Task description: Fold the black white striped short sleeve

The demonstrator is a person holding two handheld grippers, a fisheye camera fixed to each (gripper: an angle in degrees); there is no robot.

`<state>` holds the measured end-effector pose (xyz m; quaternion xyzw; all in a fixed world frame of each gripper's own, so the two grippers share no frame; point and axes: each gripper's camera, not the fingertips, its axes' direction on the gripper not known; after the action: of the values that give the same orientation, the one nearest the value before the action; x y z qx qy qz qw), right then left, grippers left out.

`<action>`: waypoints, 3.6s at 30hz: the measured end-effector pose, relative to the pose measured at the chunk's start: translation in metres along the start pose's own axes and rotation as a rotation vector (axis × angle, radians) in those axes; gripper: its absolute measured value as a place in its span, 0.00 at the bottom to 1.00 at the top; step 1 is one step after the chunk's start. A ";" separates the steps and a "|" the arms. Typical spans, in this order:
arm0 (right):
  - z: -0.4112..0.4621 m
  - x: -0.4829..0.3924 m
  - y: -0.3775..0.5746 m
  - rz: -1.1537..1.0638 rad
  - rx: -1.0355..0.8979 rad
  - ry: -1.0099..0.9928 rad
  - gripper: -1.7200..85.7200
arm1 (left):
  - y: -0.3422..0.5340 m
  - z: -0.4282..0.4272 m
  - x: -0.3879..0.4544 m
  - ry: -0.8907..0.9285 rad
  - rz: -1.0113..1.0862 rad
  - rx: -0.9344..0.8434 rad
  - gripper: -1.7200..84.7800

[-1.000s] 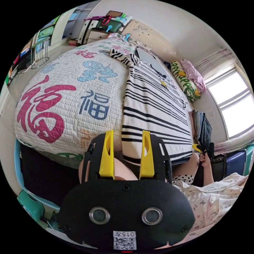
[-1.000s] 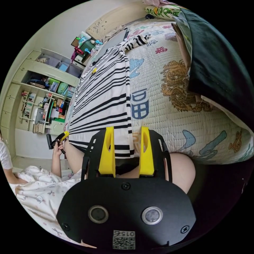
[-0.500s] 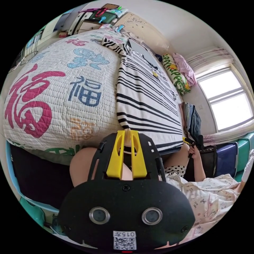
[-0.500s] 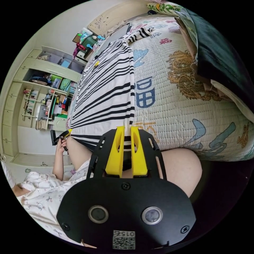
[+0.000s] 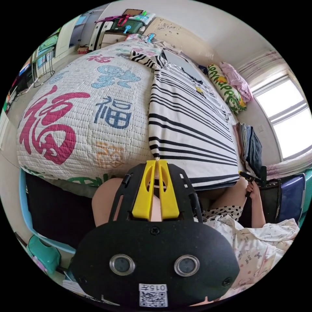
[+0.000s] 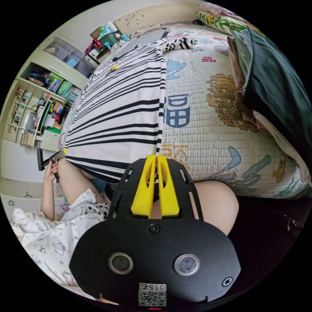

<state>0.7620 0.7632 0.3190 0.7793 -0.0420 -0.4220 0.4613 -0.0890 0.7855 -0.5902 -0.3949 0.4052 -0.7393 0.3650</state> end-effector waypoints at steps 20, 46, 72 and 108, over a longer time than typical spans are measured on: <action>0.094 -0.100 0.004 -0.177 -0.028 0.440 0.02 | -0.034 -0.032 0.030 -0.038 -0.012 -0.060 0.02; 0.015 -0.046 -0.038 0.010 -0.004 0.084 0.02 | -0.056 -0.092 0.041 0.024 -0.040 -0.005 0.02; -0.223 0.017 -0.075 0.078 0.829 -0.051 0.11 | -0.127 -0.198 0.393 -0.391 0.418 0.966 0.05; -0.237 0.167 -0.367 0.383 0.832 -0.564 0.02 | -0.900 0.646 1.082 -0.044 0.776 -0.145 0.05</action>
<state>0.9152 1.0587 -0.0099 0.7311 -0.4693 -0.4710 0.1529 -0.1746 0.0188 0.7531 -0.2530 0.5676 -0.5072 0.5972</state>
